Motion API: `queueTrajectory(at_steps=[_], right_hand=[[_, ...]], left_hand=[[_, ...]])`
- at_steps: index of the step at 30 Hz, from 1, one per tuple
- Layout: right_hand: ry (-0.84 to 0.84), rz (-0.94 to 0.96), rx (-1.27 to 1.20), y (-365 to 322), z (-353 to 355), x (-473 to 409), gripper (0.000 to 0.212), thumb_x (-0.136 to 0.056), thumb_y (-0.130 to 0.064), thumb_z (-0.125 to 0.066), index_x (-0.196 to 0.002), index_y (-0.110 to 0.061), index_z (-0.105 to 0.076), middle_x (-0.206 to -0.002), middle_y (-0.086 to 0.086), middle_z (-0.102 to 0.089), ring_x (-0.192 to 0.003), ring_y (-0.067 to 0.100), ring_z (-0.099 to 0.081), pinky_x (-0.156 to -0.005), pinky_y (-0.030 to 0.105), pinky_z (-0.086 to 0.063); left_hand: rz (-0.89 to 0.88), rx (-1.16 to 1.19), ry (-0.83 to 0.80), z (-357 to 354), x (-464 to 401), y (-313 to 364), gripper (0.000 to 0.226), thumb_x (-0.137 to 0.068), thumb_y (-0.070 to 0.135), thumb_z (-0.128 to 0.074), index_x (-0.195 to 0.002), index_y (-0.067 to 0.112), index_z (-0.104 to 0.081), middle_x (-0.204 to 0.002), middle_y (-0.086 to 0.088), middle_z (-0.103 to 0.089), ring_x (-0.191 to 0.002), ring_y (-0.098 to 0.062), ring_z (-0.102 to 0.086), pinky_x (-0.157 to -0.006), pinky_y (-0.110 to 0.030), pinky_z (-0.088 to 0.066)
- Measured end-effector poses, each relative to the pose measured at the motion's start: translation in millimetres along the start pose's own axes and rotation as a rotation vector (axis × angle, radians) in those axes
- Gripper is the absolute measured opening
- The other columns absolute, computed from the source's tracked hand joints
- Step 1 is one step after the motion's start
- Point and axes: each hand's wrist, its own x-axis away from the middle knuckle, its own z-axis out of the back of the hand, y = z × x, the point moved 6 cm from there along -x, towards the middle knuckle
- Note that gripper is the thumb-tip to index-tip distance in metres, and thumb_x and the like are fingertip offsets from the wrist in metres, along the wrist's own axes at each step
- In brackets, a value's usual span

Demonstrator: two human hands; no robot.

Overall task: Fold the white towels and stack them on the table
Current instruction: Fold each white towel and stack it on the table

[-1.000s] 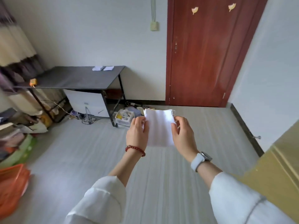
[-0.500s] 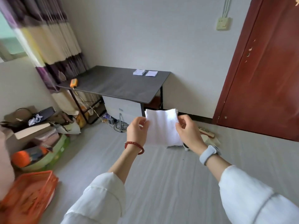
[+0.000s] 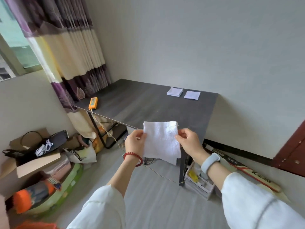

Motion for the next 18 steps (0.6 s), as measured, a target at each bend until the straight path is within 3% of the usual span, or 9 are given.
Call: queueTrajectory(at_steps=[7,18], right_hand=[[0.065,-0.122,-0.028,3.3,-7.4,-163.2,0.009,-0.088,-0.015,-0.055,-0.097,-0.015,-0.057,-0.097,0.002,-0.063,-0.089,0.017,-0.059,-0.081,0.034,-0.049],[0.284,-0.317,-0.045,111.5,52.0,-415.1,0.01,-0.087,-0.009,-0.054,-0.094,-0.011,-0.059,-0.094,0.004,-0.062,-0.089,0.019,-0.057,-0.085,0.036,-0.048]], left_hand=[[0.001,0.008,-0.205,-79.3,-187.6,3.3,0.017,-0.086,0.013,-0.059,-0.101,0.01,-0.066,-0.092,0.0,-0.063,-0.087,-0.014,-0.057,-0.079,-0.024,-0.044],[0.057,-0.045,-0.517,-326.4,-401.1,-12.0,0.018,-0.087,0.016,-0.054,-0.103,0.013,-0.063,-0.099,-0.004,-0.066,-0.093,-0.026,-0.062,-0.085,-0.044,-0.052]])
